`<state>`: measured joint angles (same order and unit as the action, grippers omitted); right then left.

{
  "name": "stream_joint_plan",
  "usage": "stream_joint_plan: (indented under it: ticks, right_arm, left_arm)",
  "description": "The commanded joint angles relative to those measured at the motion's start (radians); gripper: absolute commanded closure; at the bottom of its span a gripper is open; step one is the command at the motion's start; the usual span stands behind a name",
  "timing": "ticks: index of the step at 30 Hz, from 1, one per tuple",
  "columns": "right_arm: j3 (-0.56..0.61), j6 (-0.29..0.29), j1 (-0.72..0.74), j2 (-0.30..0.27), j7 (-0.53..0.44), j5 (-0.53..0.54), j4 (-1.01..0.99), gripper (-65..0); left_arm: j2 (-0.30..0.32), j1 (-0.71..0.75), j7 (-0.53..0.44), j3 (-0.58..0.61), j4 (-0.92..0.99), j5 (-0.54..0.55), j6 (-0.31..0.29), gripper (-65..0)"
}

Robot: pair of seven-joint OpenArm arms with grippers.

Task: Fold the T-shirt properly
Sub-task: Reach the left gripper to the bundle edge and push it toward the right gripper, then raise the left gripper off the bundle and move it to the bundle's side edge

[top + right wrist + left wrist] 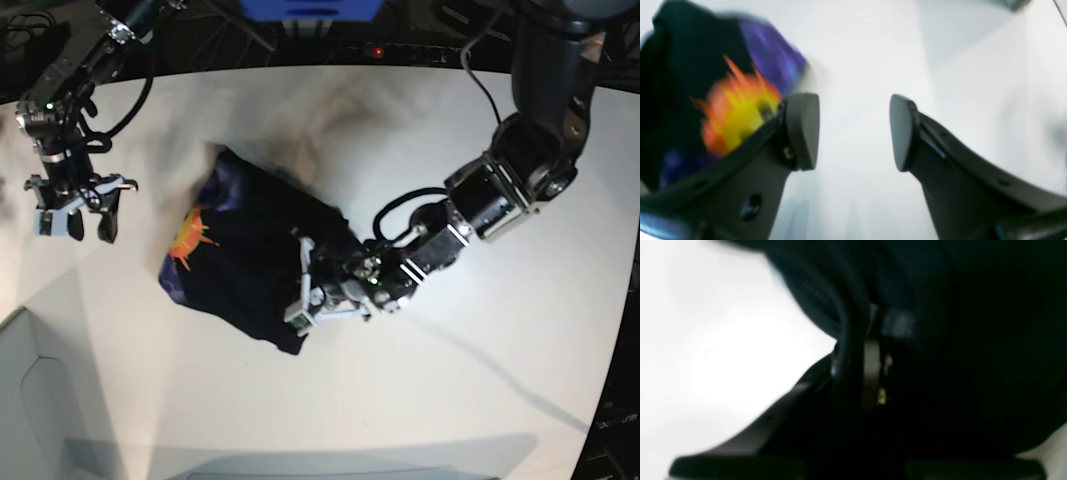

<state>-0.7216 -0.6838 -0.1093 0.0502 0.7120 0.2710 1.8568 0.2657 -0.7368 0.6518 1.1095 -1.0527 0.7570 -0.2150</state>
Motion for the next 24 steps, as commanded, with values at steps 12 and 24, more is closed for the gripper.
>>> stream_joint_plan:
  ticks: [12, 24]
  right_arm:
    - [0.021, -0.014, 0.178, -0.105, -0.030, 0.018, -0.165, -33.7]
    - [0.013, -0.014, 0.173, -0.137, -0.033, 0.018, -0.263, -33.6]
  left_arm:
    - [-0.179, 0.006, -0.059, 0.068, -0.010, -0.592, -0.297, 0.0]
    - [-0.359, -0.011, -0.046, 0.067, 0.059, -0.888, -0.306, -39.6]
